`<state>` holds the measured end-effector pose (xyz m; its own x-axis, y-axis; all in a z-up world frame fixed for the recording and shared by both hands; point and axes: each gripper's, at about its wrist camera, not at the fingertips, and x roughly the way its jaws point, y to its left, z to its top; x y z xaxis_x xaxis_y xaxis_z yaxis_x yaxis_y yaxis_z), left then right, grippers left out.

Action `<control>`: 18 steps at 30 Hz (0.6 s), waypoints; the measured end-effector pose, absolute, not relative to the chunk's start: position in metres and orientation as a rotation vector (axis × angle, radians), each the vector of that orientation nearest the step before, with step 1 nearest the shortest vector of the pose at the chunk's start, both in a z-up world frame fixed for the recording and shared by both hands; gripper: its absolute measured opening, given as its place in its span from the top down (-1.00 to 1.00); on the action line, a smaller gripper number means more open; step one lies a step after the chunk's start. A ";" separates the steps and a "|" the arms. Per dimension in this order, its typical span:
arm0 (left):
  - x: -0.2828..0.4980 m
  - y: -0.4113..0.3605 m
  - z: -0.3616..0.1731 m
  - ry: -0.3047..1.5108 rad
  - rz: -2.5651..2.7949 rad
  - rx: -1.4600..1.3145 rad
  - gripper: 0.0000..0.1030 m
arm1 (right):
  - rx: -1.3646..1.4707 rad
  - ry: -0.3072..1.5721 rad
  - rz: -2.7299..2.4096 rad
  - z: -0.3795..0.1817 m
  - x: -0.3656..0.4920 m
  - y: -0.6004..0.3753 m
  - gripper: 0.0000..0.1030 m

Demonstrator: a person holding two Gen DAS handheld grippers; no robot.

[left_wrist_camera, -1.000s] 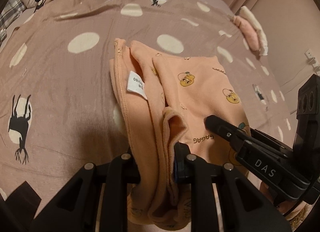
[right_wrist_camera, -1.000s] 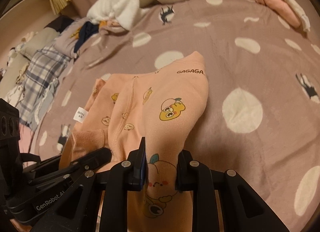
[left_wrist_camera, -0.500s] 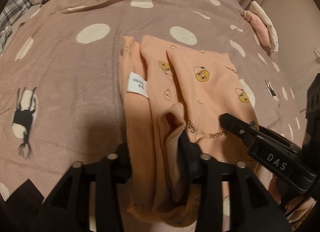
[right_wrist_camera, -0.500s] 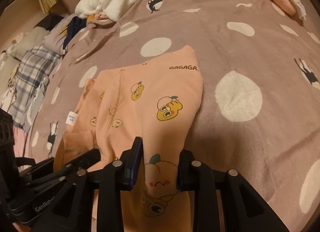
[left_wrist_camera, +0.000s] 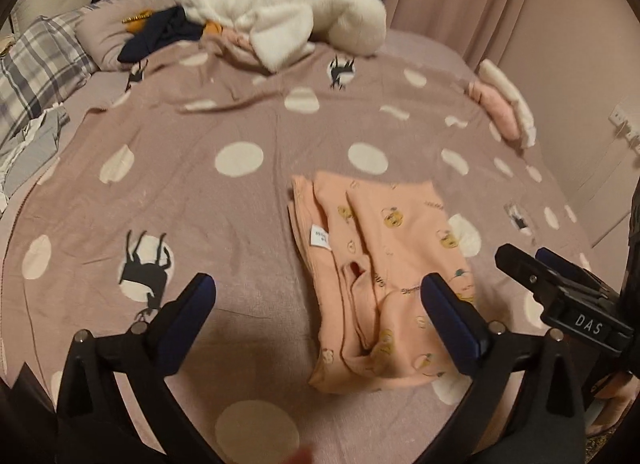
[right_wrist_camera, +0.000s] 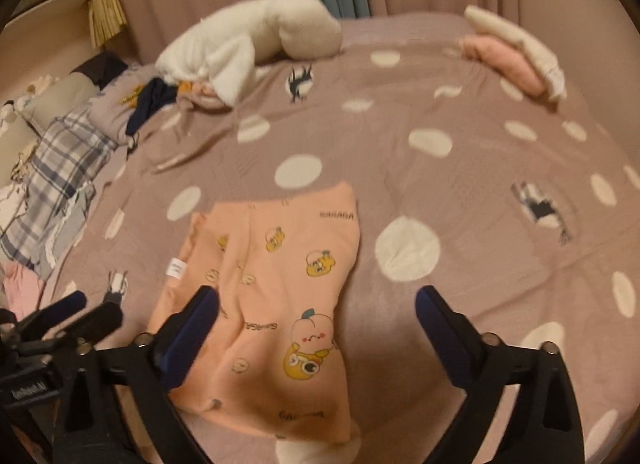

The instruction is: Fold small clothes

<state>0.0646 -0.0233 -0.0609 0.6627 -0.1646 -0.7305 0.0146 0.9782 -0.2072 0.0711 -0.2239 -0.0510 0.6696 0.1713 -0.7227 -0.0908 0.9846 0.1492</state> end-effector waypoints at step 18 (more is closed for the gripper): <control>0.009 -0.017 -0.044 0.793 -0.175 -0.147 -0.99 | 0.009 0.676 0.111 -0.016 0.012 -0.200 -0.98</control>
<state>0.0086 -0.0173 -0.0438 0.6887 -0.2107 -0.6938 0.1007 0.9754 -0.1962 0.0115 -0.1999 -0.0158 0.7741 0.1054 -0.6242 -0.0995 0.9940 0.0445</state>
